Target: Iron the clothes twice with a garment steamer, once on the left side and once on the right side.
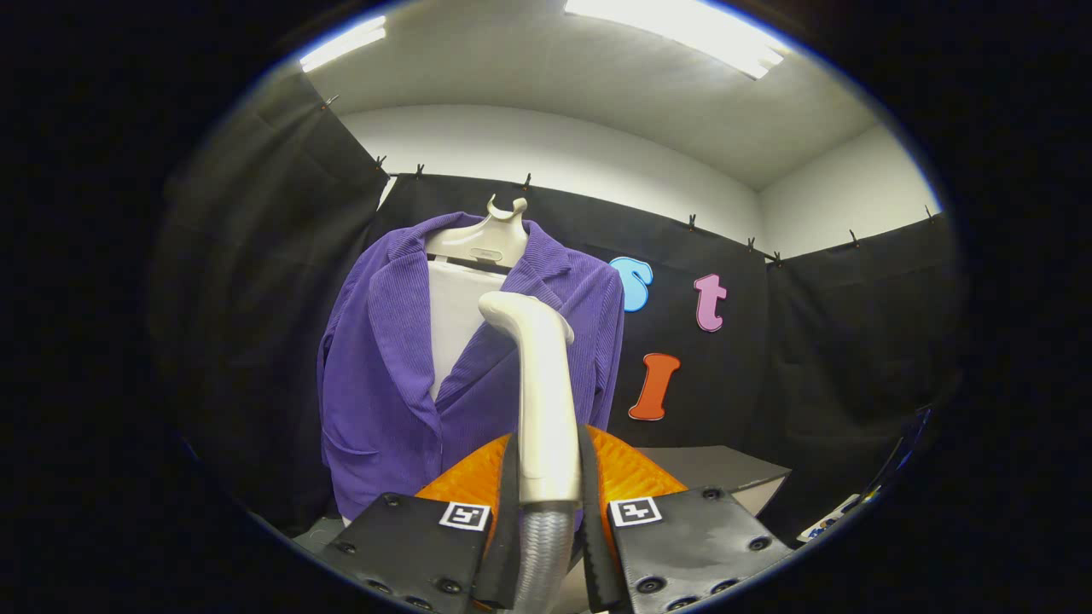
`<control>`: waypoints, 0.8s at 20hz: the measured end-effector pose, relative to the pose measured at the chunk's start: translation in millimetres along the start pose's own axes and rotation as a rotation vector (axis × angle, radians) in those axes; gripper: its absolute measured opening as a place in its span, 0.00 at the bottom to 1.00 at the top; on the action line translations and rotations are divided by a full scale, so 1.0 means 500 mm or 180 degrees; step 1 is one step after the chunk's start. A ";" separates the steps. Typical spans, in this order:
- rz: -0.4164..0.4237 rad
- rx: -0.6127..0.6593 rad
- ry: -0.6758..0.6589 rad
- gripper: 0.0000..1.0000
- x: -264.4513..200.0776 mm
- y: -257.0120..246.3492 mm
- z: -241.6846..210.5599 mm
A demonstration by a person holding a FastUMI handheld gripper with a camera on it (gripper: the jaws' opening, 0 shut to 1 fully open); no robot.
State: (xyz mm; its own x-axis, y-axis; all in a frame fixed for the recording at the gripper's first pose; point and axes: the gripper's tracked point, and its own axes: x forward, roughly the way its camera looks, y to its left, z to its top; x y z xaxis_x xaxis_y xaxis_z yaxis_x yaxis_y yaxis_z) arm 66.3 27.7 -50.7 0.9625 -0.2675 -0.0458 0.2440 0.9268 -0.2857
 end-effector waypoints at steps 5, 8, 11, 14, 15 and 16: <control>-0.0031 -0.0055 0.0036 0.38 0.006 0.002 -0.020; -0.0044 -0.0146 0.0077 0.38 0.006 0.005 -0.034; -0.0013 -0.0145 0.0108 0.38 0.000 0.013 -0.056; 0.0014 -0.0192 0.0158 0.38 -0.013 0.022 -0.084; 0.0021 -0.0207 0.0172 0.38 -0.017 0.024 -0.094; 0.0024 -0.0218 0.0183 0.38 -0.023 0.026 -0.105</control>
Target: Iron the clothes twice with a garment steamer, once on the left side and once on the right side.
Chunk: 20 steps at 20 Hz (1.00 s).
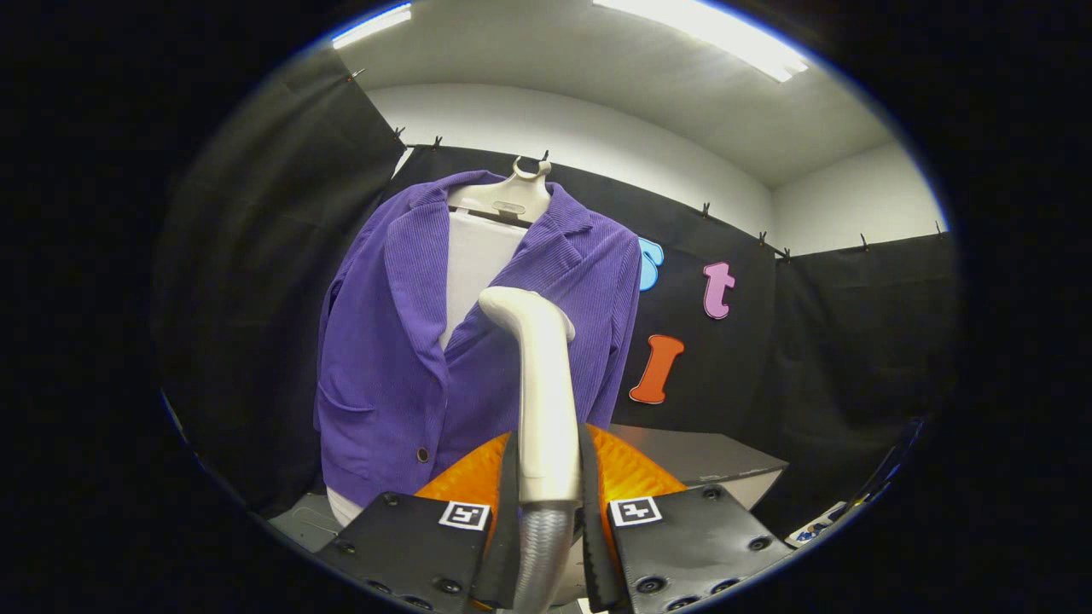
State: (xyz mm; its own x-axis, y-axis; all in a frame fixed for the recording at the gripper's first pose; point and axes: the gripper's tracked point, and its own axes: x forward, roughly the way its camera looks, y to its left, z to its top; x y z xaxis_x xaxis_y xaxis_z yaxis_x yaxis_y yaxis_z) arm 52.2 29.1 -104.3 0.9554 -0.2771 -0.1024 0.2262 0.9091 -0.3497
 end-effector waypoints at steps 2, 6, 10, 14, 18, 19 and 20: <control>0.0018 -0.0016 0.0035 0.38 -0.009 0.007 -0.026; 0.0050 -0.0087 0.0137 0.38 -0.022 0.021 -0.082; 0.0059 -0.0039 0.0192 0.38 -0.035 0.030 -0.124; 0.0090 -0.0130 0.0274 0.38 -0.048 0.043 -0.171; 0.0112 -0.0201 0.0379 0.38 -0.065 0.056 -0.224; 0.0110 -0.0238 0.0407 0.38 -0.070 0.058 -0.235; 0.0115 -0.0254 0.0425 0.38 -0.076 0.061 -0.245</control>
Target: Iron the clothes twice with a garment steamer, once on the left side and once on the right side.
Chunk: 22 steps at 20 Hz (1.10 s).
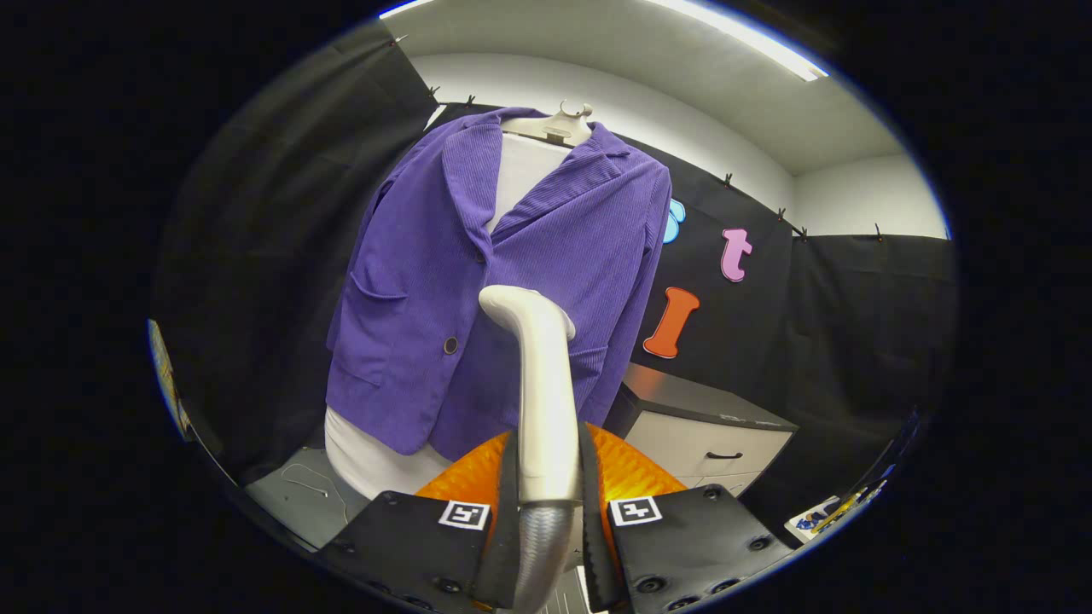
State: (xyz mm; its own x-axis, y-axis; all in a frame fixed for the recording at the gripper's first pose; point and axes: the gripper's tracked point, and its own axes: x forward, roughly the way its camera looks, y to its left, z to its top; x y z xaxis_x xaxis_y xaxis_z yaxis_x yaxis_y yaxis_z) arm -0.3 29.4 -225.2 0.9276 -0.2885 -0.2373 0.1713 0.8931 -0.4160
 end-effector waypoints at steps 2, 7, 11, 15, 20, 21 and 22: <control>0.0023 0.0012 0.0039 0.38 -0.005 0.010 -0.019; 0.0048 0.0026 0.0180 0.38 -0.023 0.031 -0.083; 0.0077 -0.0068 0.0334 0.38 -0.035 0.050 -0.130; 0.0079 -0.0045 0.0335 0.38 -0.041 0.053 -0.131; -0.0085 -0.0030 0.0223 0.38 -0.063 0.016 -0.063; -0.0127 0.0048 0.0137 0.38 -0.066 0.005 -0.039; -0.0165 0.0125 0.0051 0.38 -0.070 -0.004 -0.013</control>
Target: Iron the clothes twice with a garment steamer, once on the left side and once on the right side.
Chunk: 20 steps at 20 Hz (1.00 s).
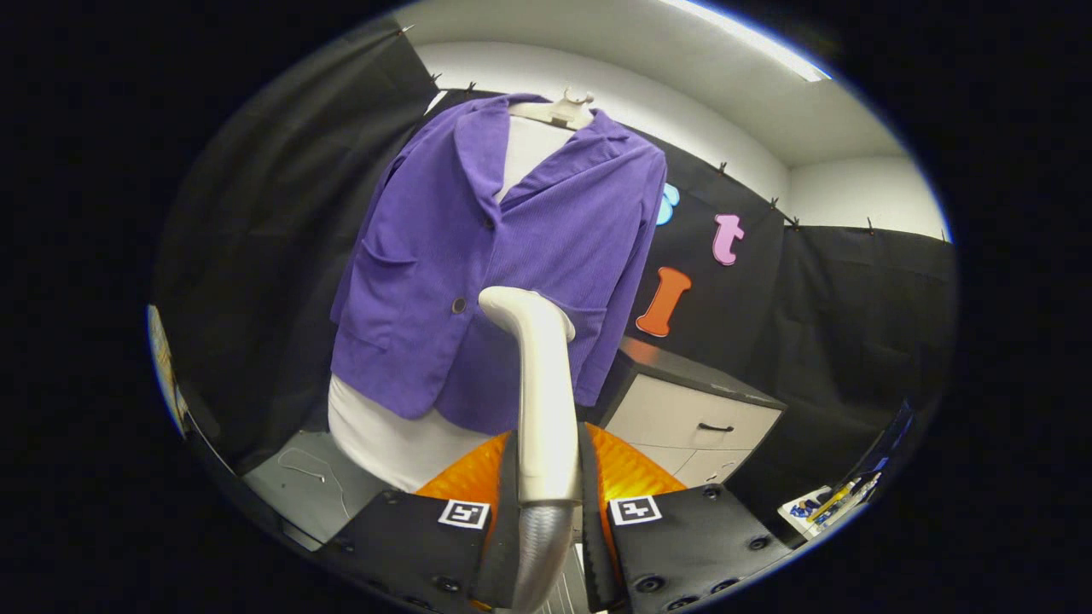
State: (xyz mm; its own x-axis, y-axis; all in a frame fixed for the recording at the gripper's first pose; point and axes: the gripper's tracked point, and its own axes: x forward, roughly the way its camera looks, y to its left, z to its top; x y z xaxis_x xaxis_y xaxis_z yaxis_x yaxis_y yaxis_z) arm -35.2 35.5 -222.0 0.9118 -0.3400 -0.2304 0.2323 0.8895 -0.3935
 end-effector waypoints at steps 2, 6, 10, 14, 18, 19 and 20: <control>-0.0083 0.0075 -0.0138 0.38 -0.010 -0.016 0.058; -0.0141 0.0202 -0.0492 0.38 -0.022 -0.027 0.193; -0.0144 0.0397 -0.0817 0.38 -0.028 -0.028 0.325; -0.0067 0.0409 -0.1046 0.37 -0.026 0.007 0.439; 0.0028 0.0466 -0.1151 0.37 -0.016 0.064 0.504; 0.0041 0.0472 -0.1141 0.37 -0.010 0.079 0.514; 0.0054 0.0476 -0.1124 0.37 -0.005 0.093 0.516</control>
State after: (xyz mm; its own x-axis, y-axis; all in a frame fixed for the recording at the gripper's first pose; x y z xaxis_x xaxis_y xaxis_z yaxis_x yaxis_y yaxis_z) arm 60.6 156.7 -10.2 0.9704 -0.2219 0.0952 0.2392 0.9377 -0.2521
